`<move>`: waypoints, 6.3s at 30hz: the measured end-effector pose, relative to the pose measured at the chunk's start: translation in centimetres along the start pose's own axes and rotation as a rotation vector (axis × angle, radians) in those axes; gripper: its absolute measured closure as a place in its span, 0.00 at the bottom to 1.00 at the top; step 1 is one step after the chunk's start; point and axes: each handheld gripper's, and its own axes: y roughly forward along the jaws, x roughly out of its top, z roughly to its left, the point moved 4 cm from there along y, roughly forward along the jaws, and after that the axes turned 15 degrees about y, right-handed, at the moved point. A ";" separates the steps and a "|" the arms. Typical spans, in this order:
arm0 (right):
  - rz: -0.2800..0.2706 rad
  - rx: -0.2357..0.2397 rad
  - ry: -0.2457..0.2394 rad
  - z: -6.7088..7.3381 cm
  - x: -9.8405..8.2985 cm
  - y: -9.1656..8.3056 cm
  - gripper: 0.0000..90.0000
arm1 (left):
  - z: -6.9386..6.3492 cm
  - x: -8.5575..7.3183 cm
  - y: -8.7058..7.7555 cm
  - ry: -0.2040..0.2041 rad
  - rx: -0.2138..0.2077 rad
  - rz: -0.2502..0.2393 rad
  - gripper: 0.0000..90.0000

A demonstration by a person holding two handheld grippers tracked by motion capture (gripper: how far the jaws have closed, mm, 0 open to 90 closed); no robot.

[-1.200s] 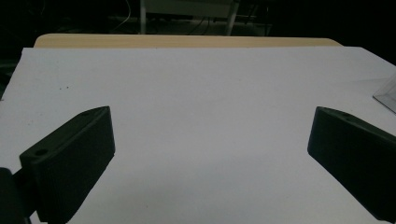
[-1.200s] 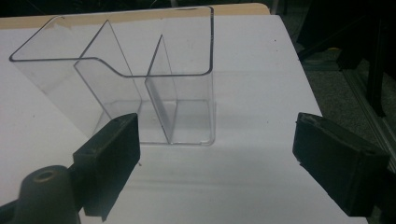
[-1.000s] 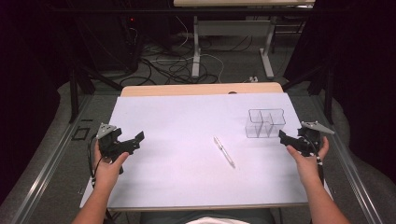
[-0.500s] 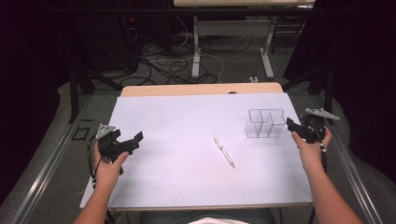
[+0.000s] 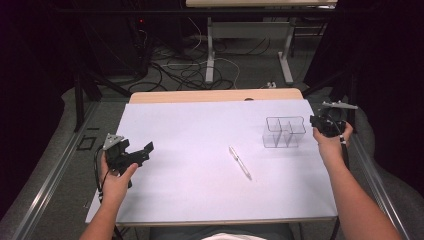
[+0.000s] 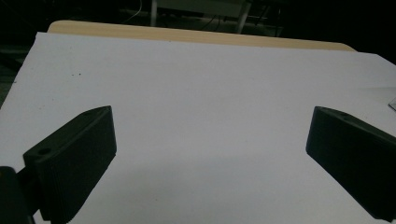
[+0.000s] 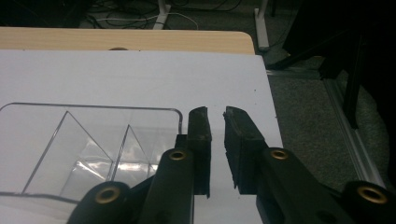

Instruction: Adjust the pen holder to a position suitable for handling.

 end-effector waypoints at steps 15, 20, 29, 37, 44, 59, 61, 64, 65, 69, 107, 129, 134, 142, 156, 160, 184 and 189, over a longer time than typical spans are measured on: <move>0.075 -0.051 0.011 -0.9 0.0 3.1 1.00 | -0.2 -0.1 0.4 0.006 -0.009 0.009 0.02; 0.091 -0.051 0.016 -0.4 -0.4 3.9 1.00 | -0.2 -0.1 0.4 0.007 -0.009 0.011 0.02; 0.118 -0.054 0.022 0.1 -1.1 4.4 1.00 | -0.1 -0.1 0.4 0.005 -0.005 0.009 0.03; 0.121 -0.075 0.059 0.4 -2.0 4.0 1.00 | 0.0 -0.2 0.3 0.005 -0.008 0.009 0.03; 0.125 -0.086 0.080 0.3 -2.9 3.8 1.00 | -0.1 -0.2 0.4 0.005 -0.009 0.013 0.03; 0.128 -0.084 0.099 0.7 -3.9 3.7 1.00 | -0.2 -0.1 0.5 0.003 -0.012 0.009 0.03; 0.127 -0.080 0.098 0.9 -4.0 3.7 1.00 | -0.2 -0.1 0.5 0.006 -0.010 0.007 0.03; 0.124 -0.078 0.090 1.2 -4.0 3.8 1.00 | -0.2 -0.1 0.5 0.006 -0.010 0.007 0.03; 0.124 -0.078 0.090 1.2 -4.0 3.8 1.00 | -0.2 -0.1 0.5 0.004 -0.011 0.009 0.03; 0.123 -0.070 0.092 1.7 -4.2 3.9 1.00 | -0.3 -0.1 0.5 0.006 -0.012 0.010 0.03; 0.155 0.107 0.029 12.9 -6.8 5.4 1.00 | -0.1 0.0 0.5 0.013 -0.015 0.010 0.03; 0.172 0.158 0.050 15.8 -7.8 5.7 0.99 | -0.2 0.0 0.6 0.012 -0.018 0.008 0.03; 0.183 0.181 0.044 17.0 -8.0 5.9 0.99 | -0.3 0.0 0.7 0.012 -0.020 0.005 0.03; 0.181 0.247 0.001 18.7 -7.9 6.5 0.98 | -0.4 -0.1 0.8 0.013 -0.024 0.015 0.03; 0.206 0.250 -0.001 19.3 -7.9 7.2 0.98 | -0.4 -0.1 0.9 0.010 -0.028 0.017 0.03; 0.205 0.265 -0.016 19.8 -7.9 7.3 0.97 | -0.5 -0.1 0.9 0.010 -0.030 0.020 0.03; 0.111 0.262 -0.057 19.1 -5.9 4.1 0.54 | -0.5 -0.2 0.9 0.020 -0.030 0.025 0.03; 0.109 0.287 -0.056 18.6 -5.7 3.3 0.44 | -0.5 -0.2 0.9 0.021 -0.028 0.027 0.03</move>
